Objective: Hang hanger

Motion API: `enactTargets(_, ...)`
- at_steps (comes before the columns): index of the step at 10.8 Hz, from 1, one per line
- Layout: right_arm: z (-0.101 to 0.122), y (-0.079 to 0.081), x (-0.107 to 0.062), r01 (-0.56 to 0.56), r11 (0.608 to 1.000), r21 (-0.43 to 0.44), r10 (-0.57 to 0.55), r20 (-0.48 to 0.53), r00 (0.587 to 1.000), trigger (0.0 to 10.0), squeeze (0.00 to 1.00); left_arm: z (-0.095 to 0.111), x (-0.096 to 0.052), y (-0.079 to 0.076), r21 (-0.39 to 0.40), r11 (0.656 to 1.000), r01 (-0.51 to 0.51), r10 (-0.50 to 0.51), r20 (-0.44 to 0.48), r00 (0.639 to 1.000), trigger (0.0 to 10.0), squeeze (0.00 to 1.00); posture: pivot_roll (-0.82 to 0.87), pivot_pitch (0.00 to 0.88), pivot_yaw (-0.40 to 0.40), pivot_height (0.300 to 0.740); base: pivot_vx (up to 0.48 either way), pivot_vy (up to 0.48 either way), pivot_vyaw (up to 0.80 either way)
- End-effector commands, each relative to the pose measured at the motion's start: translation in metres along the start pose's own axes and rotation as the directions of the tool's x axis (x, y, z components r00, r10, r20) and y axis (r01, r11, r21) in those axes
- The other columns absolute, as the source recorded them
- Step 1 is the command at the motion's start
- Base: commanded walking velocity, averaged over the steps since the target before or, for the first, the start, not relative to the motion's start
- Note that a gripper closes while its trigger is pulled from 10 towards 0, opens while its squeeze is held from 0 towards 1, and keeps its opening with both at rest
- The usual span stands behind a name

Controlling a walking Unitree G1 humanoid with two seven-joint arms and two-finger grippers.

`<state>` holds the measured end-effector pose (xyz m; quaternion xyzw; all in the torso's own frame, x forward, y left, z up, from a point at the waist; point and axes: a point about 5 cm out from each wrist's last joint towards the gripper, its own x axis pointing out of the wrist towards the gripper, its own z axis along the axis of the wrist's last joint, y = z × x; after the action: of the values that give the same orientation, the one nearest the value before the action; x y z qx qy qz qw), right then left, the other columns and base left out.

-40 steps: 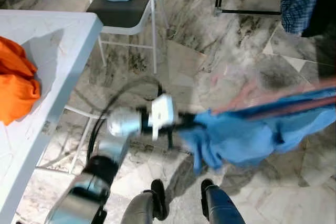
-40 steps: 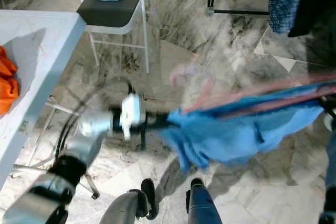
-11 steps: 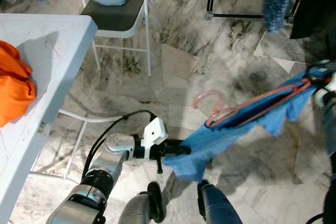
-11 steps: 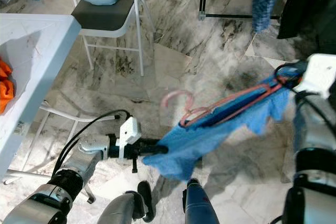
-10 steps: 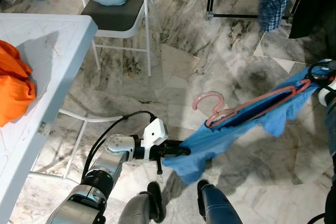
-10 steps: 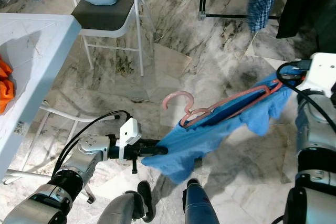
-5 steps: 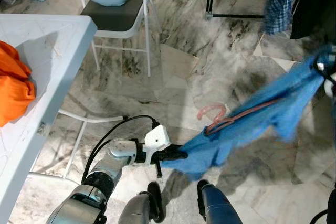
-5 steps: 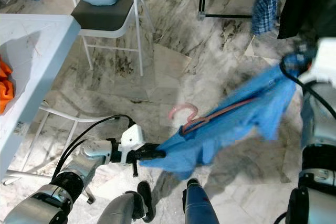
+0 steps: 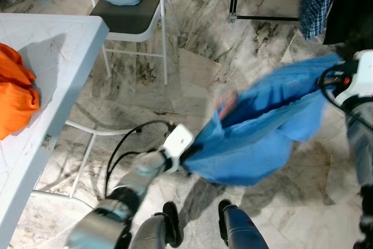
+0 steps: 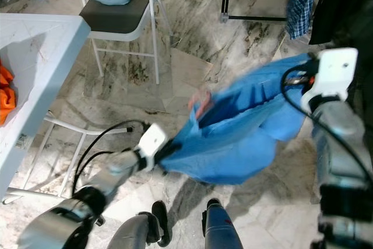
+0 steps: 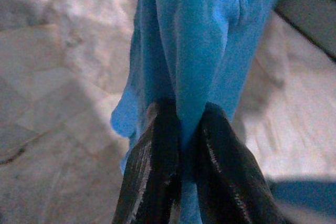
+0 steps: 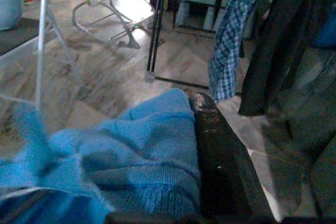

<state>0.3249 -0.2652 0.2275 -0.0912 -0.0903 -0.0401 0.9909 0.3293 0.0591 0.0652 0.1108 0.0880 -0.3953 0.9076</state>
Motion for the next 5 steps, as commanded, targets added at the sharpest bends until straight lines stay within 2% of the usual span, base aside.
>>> enactTargets(1,-0.001,0.009,-0.005,-0.02,1.0,0.016,0.02,-0.005,1.0,0.0,0.0,-0.004,0.001,-0.001,-0.061,0.997,-0.046,0.046,-0.008,0.999,0.0,0.0,-0.28,0.293,0.105,0.74,0.0,0.0,0.0)
enactTargets(3,-0.01,0.034,-0.013,-0.088,0.995,0.056,0.09,-0.035,0.995,0.0,0.0,0.007,0.014,-0.012,-0.135,0.986,-0.092,0.094,0.008,0.996,0.0,0.0,-0.29,0.287,0.108,0.74,0.0,0.0,0.0)
enactTargets(4,-0.021,0.053,-0.021,-0.15,0.985,0.083,0.156,-0.072,0.985,0.0,0.0,0.015,0.02,-0.012,-0.216,0.967,-0.139,0.147,0.023,0.989,0.0,0.0,-0.29,0.282,0.109,0.74,0.0,0.0,0.0)
enactTargets(5,-0.026,0.062,-0.026,-0.183,0.978,0.099,0.192,-0.088,0.978,0.0,0.0,0.018,0.022,-0.01,-0.241,0.955,-0.171,0.183,0.027,0.983,0.0,0.0,-0.29,0.281,0.109,0.74,0.0,0.0,0.0)
